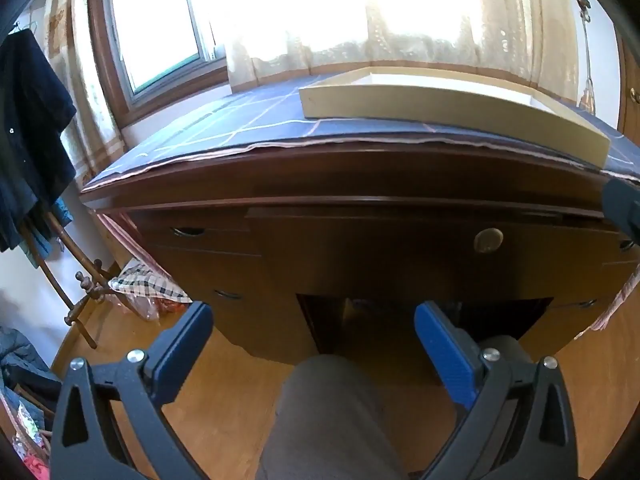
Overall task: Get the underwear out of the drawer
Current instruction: 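Move both tools toward the desk drawer below the tray box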
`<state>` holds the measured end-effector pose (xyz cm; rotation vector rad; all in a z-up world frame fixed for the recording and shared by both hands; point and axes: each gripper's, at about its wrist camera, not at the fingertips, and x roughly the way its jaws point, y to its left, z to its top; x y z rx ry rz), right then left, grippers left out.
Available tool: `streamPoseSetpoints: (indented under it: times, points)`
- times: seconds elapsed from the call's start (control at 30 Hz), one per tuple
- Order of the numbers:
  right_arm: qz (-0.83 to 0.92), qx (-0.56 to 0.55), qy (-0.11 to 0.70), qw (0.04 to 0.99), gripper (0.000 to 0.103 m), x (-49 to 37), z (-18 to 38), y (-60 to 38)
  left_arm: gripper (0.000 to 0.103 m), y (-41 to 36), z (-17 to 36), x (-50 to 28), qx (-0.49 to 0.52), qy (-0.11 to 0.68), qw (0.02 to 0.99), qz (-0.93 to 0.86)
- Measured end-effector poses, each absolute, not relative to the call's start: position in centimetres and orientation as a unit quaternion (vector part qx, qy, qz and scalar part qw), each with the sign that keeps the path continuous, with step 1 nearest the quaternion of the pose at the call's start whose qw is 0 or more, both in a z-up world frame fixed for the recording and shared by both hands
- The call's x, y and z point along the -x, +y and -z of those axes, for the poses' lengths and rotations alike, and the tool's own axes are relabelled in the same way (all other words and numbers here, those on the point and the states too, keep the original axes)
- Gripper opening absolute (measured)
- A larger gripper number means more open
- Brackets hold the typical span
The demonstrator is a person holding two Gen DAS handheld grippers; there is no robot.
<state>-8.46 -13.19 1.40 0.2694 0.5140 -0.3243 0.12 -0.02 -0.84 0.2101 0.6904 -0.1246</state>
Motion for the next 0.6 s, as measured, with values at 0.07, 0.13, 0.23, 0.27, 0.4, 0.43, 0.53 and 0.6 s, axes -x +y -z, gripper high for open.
streamPoseSetpoints:
  times: [0.07, 0.13, 0.23, 0.27, 0.4, 0.43, 0.53, 0.6]
  points:
    - [0.158, -0.132, 0.253, 0.945, 0.103, 8.4, -1.37, -13.14, 0.102, -0.03, 0.87, -0.14, -0.103, 0.337, 0.934, 0.061]
    - [0.158, -0.131, 0.254, 0.945, 0.103, 8.34, -1.4, -13.14, 0.102, -0.04, 0.86, -0.14, -0.103, 0.337, 0.934, 0.06]
    - [0.158, -0.131, 0.254, 0.945, 0.103, 8.3, -1.5, -13.17, 0.102, 0.03, 0.9, -0.09, -0.103, 0.337, 0.934, 0.057]
    - [0.157, -0.132, 0.255, 0.945, 0.103, 8.28, -1.48, -13.17, 0.102, 0.06, 0.89, -0.1, -0.103, 0.338, 0.934, 0.057]
    - [0.156, -0.133, 0.26, 0.944, 0.103, 8.21, -1.44, -13.17, 0.102, 0.05, 0.89, -0.13, -0.103, 0.338, 0.934, 0.055]
    - [0.156, -0.132, 0.261, 0.943, 0.103, 8.17, -1.41, -13.16, 0.102, 0.03, 0.91, -0.12, -0.105, 0.338, 0.934, 0.054]
    - [0.156, -0.133, 0.263, 0.943, 0.103, 8.1, -1.29, -13.12, 0.102, 0.01, 0.94, -0.05, -0.107, 0.339, 0.933, 0.053]
    - [0.156, -0.134, 0.263, 0.943, 0.103, 8.12, -1.28, -13.14, 0.102, 0.01, 0.92, -0.17, -0.106, 0.339, 0.933, 0.051]
